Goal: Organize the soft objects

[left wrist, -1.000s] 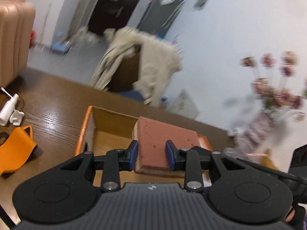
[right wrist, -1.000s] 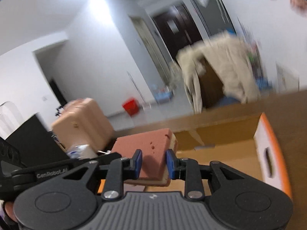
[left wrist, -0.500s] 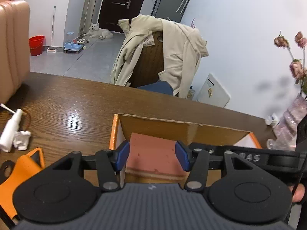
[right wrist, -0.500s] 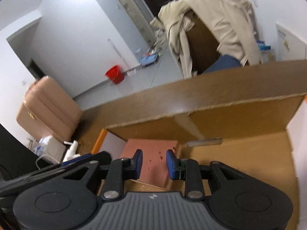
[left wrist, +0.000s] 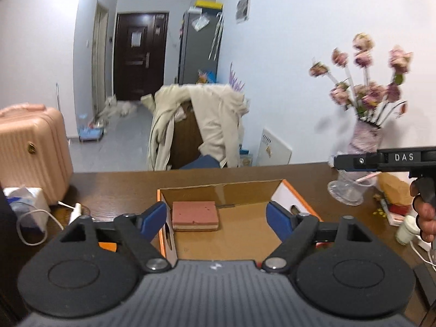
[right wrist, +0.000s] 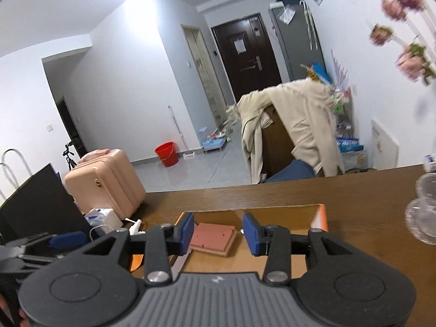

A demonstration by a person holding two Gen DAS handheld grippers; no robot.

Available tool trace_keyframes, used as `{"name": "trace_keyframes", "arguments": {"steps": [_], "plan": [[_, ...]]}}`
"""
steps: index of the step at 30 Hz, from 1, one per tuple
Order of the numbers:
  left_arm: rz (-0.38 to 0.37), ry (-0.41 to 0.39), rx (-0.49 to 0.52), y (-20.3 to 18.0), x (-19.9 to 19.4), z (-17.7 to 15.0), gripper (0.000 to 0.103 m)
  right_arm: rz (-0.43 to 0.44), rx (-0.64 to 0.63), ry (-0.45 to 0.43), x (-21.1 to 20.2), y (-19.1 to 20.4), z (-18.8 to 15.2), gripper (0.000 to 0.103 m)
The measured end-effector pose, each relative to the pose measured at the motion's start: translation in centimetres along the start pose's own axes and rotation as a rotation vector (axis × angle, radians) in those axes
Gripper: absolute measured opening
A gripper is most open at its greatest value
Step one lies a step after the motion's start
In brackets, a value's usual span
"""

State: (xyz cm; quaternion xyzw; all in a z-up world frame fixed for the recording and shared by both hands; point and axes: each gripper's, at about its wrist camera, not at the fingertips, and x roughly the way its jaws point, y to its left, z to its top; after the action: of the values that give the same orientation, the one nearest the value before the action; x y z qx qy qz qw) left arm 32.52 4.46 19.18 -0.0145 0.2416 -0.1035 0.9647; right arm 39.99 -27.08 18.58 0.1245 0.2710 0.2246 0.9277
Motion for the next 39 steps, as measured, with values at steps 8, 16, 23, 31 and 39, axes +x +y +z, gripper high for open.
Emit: {"name": "trace_keyframes", "arguments": {"steps": [8,16,23,31,39], "plan": [[0.038,-0.121,0.014,-1.9,-10.8,-6.6,0.094,0.0,-0.063,-0.081,-10.7,0.9,-8.8,0.049],[-0.008,-0.226,0.042,-3.0,-18.0,-18.8,0.102,-0.132,-0.264,-0.135,-15.9,3.4,-23.9,0.064],[0.012,-0.187,0.081,-3.9,-16.4,-20.0,0.102,-0.15,-0.212,-0.065,-14.7,2.6,-26.8,0.064],[-0.134,-0.096,0.095,-6.3,-8.1,-18.6,0.091,-0.209,-0.197,-0.039,-9.7,-0.5,-25.4,0.064],[-0.15,0.183,0.212,-12.4,8.9,-15.5,0.062,-0.24,-0.228,0.046,0.3,-4.6,-22.7,0.054]]}}
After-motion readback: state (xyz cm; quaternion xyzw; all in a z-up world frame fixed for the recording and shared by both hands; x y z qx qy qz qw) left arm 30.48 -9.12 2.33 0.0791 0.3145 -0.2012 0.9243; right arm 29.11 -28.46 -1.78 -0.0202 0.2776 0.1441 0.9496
